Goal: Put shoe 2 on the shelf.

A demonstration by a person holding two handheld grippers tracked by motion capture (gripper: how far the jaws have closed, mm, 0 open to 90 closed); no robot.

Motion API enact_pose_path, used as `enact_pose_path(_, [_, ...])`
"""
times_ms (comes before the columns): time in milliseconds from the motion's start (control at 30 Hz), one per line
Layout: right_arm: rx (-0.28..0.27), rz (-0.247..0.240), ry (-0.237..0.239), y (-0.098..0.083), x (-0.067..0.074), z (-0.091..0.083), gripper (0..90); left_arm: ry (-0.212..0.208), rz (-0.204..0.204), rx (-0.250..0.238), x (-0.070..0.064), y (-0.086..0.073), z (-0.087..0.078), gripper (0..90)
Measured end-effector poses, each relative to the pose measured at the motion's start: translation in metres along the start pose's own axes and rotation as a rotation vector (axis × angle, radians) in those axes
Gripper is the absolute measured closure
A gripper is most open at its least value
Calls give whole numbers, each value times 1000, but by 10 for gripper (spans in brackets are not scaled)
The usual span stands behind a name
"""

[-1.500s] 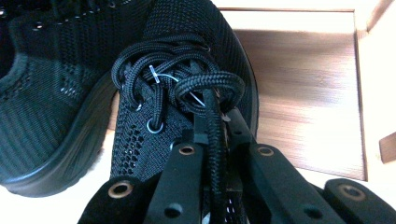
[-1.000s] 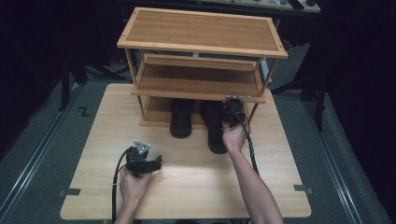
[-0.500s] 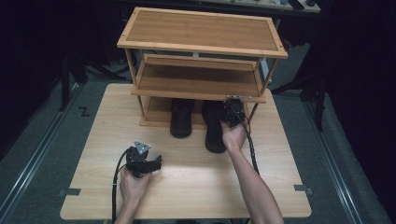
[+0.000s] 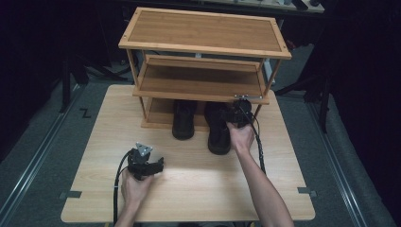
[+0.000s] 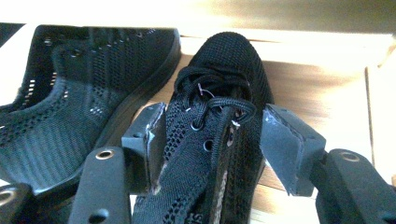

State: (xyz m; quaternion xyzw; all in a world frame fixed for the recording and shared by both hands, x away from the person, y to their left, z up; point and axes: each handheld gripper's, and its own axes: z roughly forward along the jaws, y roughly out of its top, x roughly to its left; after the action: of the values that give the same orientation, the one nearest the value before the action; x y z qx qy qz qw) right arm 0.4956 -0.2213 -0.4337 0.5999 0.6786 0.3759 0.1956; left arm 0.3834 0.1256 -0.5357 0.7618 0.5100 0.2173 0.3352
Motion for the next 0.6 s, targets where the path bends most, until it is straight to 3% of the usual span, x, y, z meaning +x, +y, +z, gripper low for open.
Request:
enact_pose_path(267, [-47, -66, 27, -5, -4, -27, 422, -1, -1, -4, 0, 0, -1, 227])
enact_pose_path(600, [-88, -101, 60, -23, -15, -66, 431, 7, -4, -3, 1, 0, -1, 260])
